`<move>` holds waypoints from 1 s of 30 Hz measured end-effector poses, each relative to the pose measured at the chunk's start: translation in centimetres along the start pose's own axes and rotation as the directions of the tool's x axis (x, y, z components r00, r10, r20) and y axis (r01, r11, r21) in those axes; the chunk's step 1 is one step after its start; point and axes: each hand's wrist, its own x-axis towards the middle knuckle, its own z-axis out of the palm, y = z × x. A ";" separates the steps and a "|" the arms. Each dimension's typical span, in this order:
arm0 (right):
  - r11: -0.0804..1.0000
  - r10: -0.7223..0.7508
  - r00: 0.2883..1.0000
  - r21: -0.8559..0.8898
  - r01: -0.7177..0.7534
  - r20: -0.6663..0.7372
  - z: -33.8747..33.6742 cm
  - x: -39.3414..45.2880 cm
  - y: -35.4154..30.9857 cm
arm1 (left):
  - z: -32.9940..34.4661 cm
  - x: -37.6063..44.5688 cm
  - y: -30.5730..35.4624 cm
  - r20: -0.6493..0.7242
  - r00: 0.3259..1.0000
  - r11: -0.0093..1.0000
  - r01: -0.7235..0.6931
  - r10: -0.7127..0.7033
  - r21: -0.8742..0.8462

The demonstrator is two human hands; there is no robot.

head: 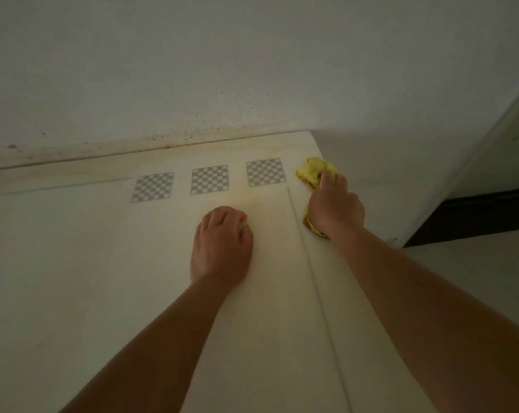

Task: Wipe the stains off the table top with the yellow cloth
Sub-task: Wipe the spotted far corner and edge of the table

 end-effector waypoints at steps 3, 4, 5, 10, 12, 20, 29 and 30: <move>1.000 0.016 1.000 -0.009 -0.016 -0.016 -1.0 -4.5 2.0 | -0.4 -0.5 0.6 0.010 1.000 0.997 -0.004 0.003 0.077; 1.000 0.019 1.000 -0.017 -0.019 -0.023 -1.3 -6.1 2.8 | -0.6 -0.7 0.8 0.044 0.999 0.995 -0.015 0.011 0.096; 1.000 0.023 1.000 -0.021 -0.023 -0.020 -1.4 -7.6 3.3 | -0.8 -0.8 0.8 0.090 0.996 0.992 -0.032 0.021 0.125; 0.997 0.061 0.997 0.040 -0.059 -0.048 -2.3 -15.8 6.2 | -2.8 -4.1 1.1 0.246 0.969 0.980 -0.064 0.016 0.187; 0.998 0.051 0.996 0.041 -0.048 -0.077 -2.6 -19.4 7.2 | -3.9 -6.8 1.5 0.259 0.966 0.986 -0.054 0.012 0.157; 0.991 0.131 0.990 -0.003 -0.132 -0.055 -4.1 -31.3 10.2 | -10.5 -16.5 1.4 0.313 0.945 0.993 -0.111 0.097 0.027; 0.982 -0.007 1.000 -0.190 0.009 0.013 -7.7 -38.3 4.6 | -23.9 -20.2 2.2 0.181 0.968 0.985 -0.175 0.173 -0.004; 0.990 -0.034 0.998 -0.133 0.040 0.054 -7.6 -39.1 3.4 | -25.0 -20.6 2.1 0.179 0.967 0.983 -0.184 0.182 -0.005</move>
